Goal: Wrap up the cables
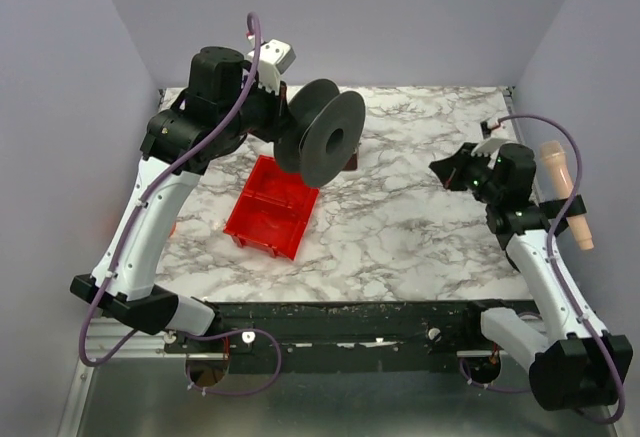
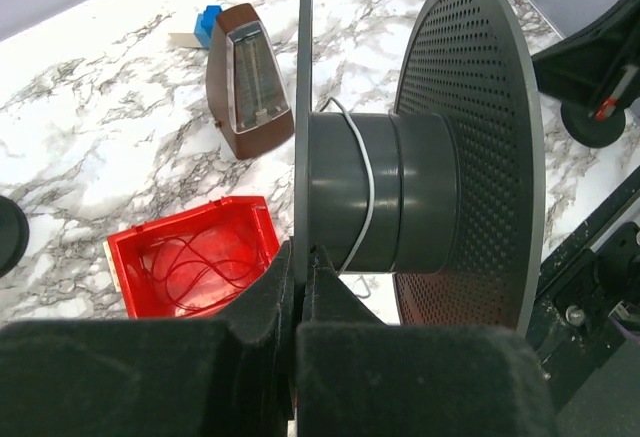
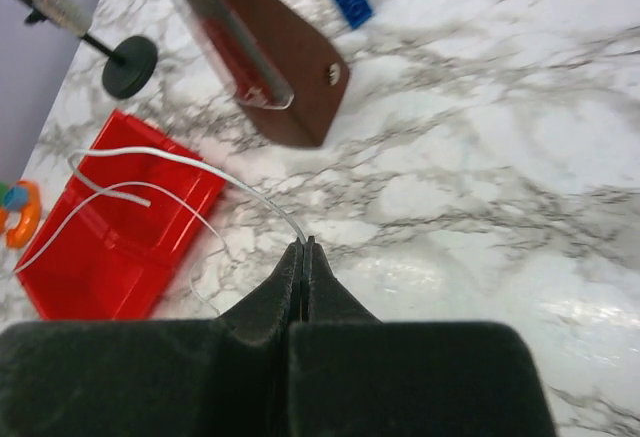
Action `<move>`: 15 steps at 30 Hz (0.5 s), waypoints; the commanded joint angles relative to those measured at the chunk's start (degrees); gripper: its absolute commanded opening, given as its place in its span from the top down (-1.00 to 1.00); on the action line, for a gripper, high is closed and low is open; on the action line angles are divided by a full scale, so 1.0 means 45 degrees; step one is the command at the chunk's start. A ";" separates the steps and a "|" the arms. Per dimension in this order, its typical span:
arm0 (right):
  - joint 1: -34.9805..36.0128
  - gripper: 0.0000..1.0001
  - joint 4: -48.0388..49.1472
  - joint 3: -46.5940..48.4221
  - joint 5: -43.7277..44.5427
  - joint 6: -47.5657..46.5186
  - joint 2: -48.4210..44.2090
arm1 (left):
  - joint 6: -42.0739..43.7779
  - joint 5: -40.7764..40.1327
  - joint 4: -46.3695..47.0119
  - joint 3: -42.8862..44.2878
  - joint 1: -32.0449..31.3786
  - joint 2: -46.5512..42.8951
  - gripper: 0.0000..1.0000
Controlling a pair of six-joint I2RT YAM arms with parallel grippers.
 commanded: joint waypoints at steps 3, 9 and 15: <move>-0.1327 0.99 -0.1978 0.1778 0.0395 -0.1052 -0.0853 | 0.0560 0.1123 0.0320 0.0084 0.0078 -0.0352 1.00; -0.1445 0.99 -0.2605 0.3674 0.0787 -0.1444 -0.0599 | 0.1476 0.1903 -0.0129 -0.0463 0.0058 -0.0469 1.00; -0.1444 0.99 -0.2977 0.5296 0.0827 -0.1834 -0.0150 | 0.2609 0.2433 -0.1028 -0.1126 0.0000 -0.0254 1.00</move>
